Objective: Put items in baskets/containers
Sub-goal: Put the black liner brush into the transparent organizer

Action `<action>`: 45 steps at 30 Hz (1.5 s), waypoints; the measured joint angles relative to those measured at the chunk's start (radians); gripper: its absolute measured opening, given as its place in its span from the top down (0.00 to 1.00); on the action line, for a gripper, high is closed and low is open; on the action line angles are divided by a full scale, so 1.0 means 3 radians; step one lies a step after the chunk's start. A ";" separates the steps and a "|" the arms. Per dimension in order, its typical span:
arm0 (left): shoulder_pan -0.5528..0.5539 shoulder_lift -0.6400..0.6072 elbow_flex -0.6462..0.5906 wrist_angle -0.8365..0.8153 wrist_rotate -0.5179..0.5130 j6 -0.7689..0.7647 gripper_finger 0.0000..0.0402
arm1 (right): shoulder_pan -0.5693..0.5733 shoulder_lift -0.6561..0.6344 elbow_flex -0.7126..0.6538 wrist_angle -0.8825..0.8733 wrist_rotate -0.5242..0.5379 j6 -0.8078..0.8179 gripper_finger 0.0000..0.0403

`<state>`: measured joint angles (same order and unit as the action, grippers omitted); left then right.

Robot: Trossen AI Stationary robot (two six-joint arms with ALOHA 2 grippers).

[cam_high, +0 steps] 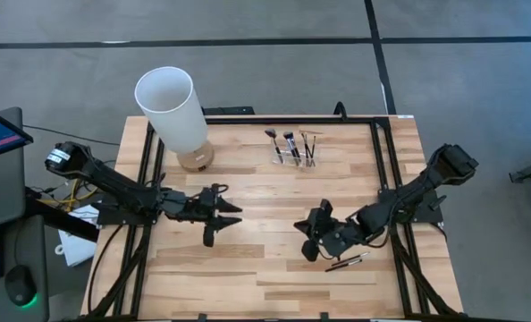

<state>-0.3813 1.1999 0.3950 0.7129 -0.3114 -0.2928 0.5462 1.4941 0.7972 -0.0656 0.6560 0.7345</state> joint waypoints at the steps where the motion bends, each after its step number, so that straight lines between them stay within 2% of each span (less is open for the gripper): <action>1: 0.0000 0.0000 -0.0005 0.0027 -0.0067 -0.0002 0.64 | 0.0010 -0.0003 0.0000 0.0000 0.0002 0.0000 0.97; 6: -0.0044 -0.0001 -0.0005 0.0234 -0.0145 -0.0015 0.64 | 0.0090 0.0125 -0.0001 0.0110 0.0061 -0.0017 0.97; 10: -0.0208 -0.0001 -0.0005 0.0330 -0.0157 0.0006 0.64 | 0.0120 0.0265 -0.0003 0.0414 0.0115 -0.0274 0.97; 16: -0.0347 -0.0003 -0.0004 0.0438 -0.0442 0.0106 0.64 | 0.0031 0.0259 -0.0003 0.0593 0.0095 -0.0382 0.97; 22: -0.0346 -0.0003 -0.0004 0.0446 -0.0457 0.0104 0.64 | 0.0051 0.0257 -0.0003 0.0572 0.0089 -0.0406 0.97; 29: -0.0373 -0.0003 -0.0004 0.0462 -0.0457 0.0088 0.64 | -0.0011 0.0244 -0.0003 0.0781 0.0082 -0.0822 0.97; 37: -0.0373 -0.0001 -0.0004 0.0473 -0.0471 0.0074 0.64 | 0.0080 0.0269 -0.0005 0.0772 0.0077 -0.0657 0.97; 45: -0.0375 -0.0001 -0.0004 0.0473 -0.0471 0.0063 0.64 | 0.0278 0.0302 -0.0003 0.0784 0.0084 -0.0099 0.97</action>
<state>-0.4937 1.1995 0.3939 0.8547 -0.4526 -0.2740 0.6295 1.5847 0.7962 0.1696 0.6812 0.7048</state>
